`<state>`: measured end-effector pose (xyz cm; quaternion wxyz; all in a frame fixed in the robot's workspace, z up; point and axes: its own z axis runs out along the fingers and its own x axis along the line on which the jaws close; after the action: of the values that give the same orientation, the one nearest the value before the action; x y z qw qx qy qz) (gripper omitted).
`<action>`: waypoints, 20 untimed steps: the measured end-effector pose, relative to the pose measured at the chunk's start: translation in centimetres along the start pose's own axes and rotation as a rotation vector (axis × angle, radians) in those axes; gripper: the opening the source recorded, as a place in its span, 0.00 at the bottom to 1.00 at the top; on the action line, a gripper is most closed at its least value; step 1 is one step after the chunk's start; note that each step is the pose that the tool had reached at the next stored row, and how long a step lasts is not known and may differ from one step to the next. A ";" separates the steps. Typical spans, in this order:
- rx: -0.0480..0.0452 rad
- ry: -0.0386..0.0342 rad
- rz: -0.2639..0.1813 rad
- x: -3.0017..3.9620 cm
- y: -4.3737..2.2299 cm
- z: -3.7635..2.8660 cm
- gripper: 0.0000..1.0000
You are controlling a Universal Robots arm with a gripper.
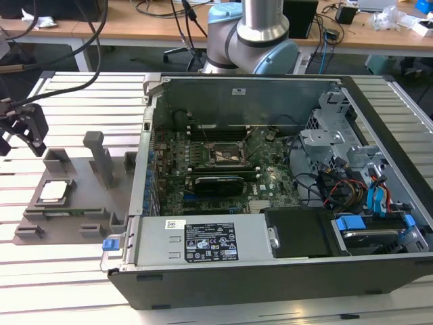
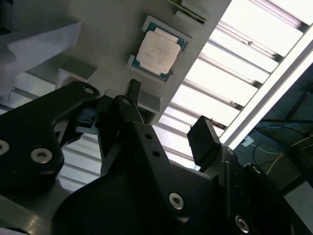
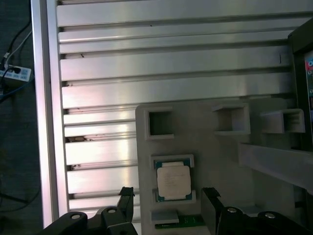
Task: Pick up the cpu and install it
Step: 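Pick up the cpu and move it towards the insertion slot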
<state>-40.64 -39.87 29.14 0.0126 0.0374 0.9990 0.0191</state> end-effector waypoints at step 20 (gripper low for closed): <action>0.0890 -0.0076 -0.106 -1.99 0.10 1.16 0.66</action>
<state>-38.62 -39.87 28.04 0.0157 -0.0148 0.9994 -0.0261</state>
